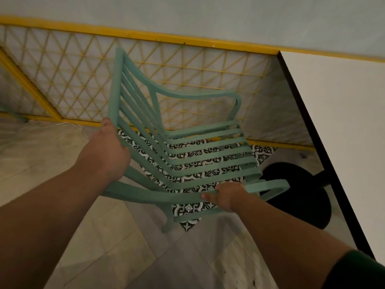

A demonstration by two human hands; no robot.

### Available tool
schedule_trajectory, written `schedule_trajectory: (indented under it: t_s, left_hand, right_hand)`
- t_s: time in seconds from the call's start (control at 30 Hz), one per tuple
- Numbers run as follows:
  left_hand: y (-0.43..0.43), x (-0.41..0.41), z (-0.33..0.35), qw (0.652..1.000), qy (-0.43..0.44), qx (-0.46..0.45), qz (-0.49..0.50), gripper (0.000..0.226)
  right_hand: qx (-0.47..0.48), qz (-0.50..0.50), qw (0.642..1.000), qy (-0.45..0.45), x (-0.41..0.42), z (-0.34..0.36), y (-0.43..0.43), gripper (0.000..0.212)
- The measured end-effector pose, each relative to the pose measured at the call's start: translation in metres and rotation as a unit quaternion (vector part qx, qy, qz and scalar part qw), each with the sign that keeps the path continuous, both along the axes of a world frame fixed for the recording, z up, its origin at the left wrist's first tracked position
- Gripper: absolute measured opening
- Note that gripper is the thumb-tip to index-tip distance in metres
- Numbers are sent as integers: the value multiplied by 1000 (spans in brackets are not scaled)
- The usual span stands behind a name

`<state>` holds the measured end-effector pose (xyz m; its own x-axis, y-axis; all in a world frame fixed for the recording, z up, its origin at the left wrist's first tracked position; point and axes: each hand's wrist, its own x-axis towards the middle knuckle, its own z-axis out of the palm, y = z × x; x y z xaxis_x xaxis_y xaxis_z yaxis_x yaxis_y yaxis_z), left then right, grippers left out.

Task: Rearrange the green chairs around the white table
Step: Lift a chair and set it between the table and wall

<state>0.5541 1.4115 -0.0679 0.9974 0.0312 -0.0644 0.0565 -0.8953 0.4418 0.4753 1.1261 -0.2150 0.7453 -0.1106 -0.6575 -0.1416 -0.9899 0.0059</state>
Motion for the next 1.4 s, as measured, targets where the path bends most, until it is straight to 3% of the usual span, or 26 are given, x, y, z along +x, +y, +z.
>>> schedule_trajectory:
  t_s: [0.37,0.63,1.07,1.4]
  left_hand:
    - [3,53,-1,998,12,45,-31,72]
    - [1,80,-1,997,-1,58,-48,62]
    - [2,87,6,997,-1,49,-60,54]
    - [6,110,-1,996,10,44,-76,69]
  right_hand:
    - [38,-58,997,-27,17,-3,10,86]
    - [53,-85,994,-37,29,-10,10,80]
    - [24,-70,997,-22,35,4,16,88]
    - [45,-90,995,-16,44,1,21,83]
